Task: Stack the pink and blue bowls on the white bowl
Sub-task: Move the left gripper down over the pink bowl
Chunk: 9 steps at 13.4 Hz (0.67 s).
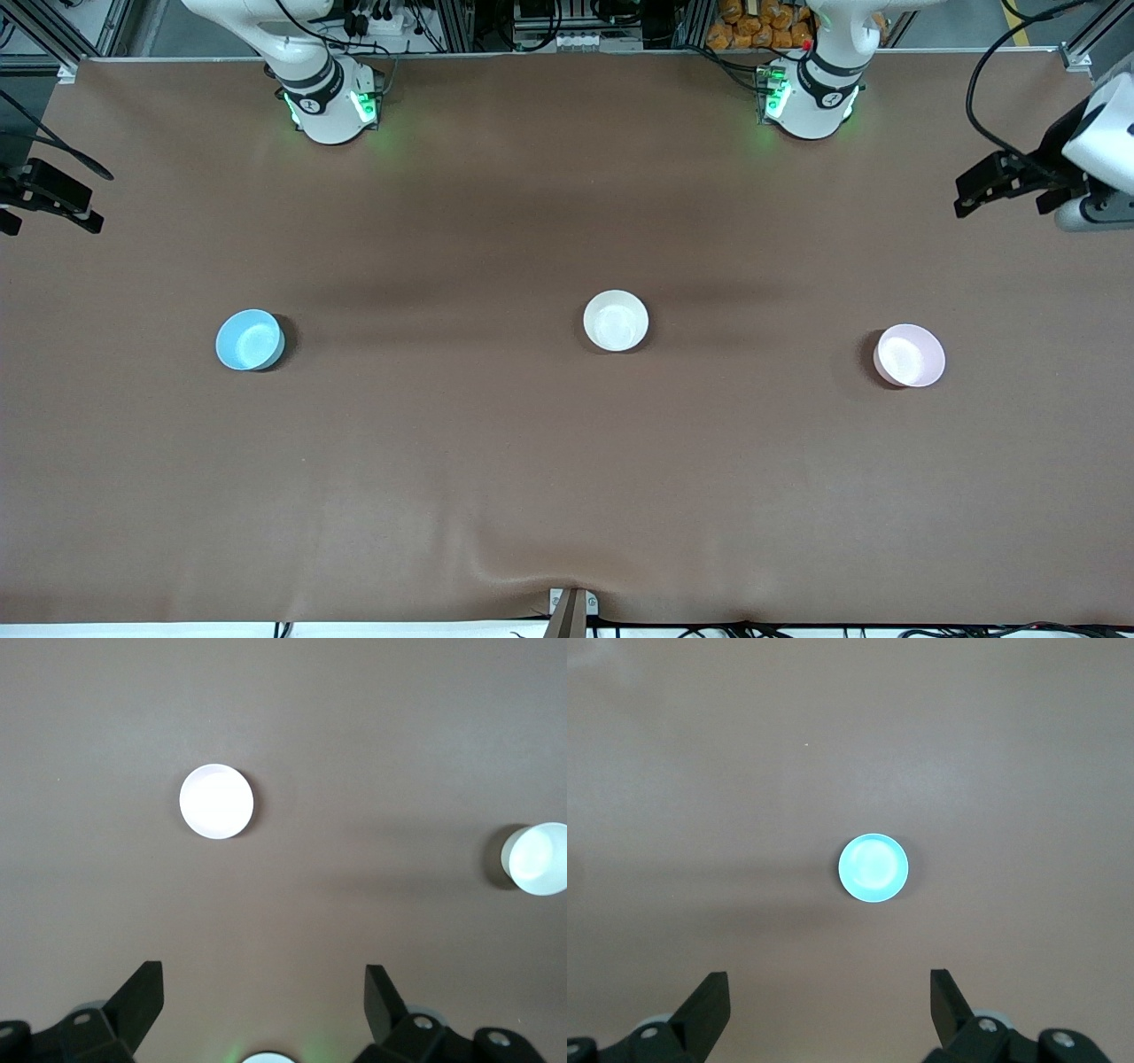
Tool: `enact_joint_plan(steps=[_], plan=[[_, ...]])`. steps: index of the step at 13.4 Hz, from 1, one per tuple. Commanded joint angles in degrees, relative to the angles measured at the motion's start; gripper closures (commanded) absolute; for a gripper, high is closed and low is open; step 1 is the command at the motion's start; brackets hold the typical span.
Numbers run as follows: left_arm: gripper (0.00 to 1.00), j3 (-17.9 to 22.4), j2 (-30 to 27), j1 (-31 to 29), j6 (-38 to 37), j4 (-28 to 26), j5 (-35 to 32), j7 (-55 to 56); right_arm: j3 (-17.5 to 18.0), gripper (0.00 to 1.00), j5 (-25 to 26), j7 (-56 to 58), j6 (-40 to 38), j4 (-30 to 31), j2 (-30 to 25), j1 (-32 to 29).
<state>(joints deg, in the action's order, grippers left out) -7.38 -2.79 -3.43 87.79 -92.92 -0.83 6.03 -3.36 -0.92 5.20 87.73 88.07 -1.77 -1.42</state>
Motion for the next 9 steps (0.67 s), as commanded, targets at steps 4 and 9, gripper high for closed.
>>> enact_joint_plan(steps=[4, 9], plan=[[0.0, -0.36, 1.29, -2.72, 10.36, -8.31, -1.1, 0.39, 0.37, 0.0, -0.22, -0.54, -0.63, -0.71, 0.28, -0.34], [0.0, -0.36, 4.54, -5.36, 26.16, -19.99, -0.66, 0.21, 0.29, 0.0, -0.13, -0.19, -0.63, -0.8, 0.37, -0.51]])
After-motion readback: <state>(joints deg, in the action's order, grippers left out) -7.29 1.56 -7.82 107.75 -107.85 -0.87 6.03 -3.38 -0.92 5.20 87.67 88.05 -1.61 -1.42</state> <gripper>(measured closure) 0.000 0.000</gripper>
